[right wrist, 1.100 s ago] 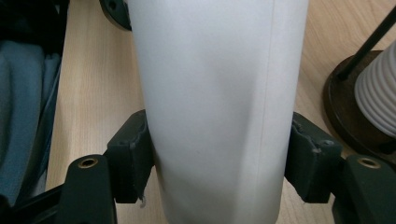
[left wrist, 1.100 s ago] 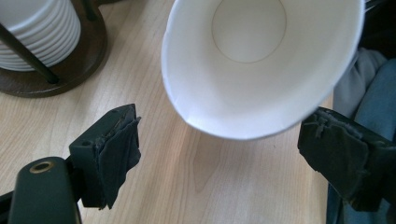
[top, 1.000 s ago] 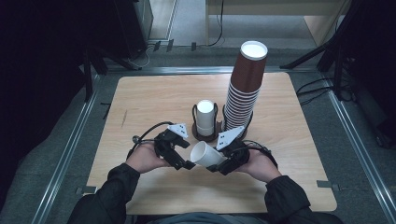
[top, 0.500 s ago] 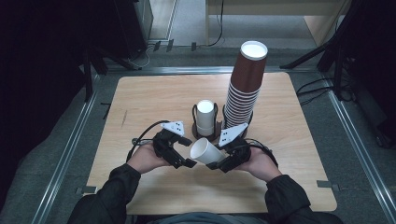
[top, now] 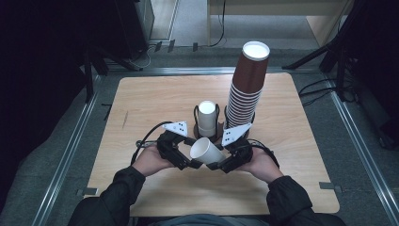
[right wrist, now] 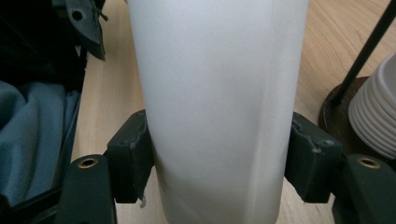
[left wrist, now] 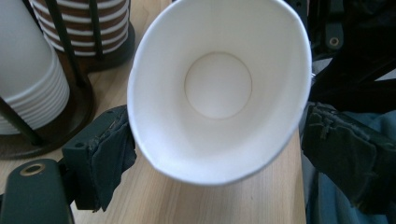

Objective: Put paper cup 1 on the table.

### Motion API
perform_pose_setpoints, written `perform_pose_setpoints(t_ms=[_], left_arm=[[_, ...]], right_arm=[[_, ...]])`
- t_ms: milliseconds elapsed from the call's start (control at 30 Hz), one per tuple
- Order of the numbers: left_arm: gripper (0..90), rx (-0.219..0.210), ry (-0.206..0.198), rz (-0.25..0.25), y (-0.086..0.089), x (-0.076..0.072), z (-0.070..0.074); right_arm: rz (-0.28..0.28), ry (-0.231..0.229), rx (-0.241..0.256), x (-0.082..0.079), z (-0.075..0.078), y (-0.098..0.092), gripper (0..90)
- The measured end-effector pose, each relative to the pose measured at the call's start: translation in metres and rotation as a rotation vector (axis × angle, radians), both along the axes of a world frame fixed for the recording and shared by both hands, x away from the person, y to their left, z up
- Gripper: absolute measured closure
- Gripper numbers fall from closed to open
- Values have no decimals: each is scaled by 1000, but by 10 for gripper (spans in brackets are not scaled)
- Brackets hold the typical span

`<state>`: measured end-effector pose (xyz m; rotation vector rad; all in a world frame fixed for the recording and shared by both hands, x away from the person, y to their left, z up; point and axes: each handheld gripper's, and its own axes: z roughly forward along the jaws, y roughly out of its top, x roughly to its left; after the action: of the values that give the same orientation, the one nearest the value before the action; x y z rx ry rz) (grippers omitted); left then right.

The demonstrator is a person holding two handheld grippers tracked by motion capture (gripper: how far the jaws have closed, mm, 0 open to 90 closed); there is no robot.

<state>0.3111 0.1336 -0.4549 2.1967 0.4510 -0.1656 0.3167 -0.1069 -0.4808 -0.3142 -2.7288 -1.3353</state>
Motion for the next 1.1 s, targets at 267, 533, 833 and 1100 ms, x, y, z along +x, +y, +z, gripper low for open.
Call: perform_pose_setpoints(t_ms=[267,533,833,1100], left_arm=[[132,-62,22,13,-2,4,0],[248,-73,0,-2,1,3,0],[265,-39,5,11,3,3,0],[264,-24,8,41,14,5,4]], right_arm=[[9,28,29,0,0,4,330],[22,54,29,-1,-1,5,332],[11,78,-32,1,-4,8,257],[-24,82,-47,1,-4,3,254]])
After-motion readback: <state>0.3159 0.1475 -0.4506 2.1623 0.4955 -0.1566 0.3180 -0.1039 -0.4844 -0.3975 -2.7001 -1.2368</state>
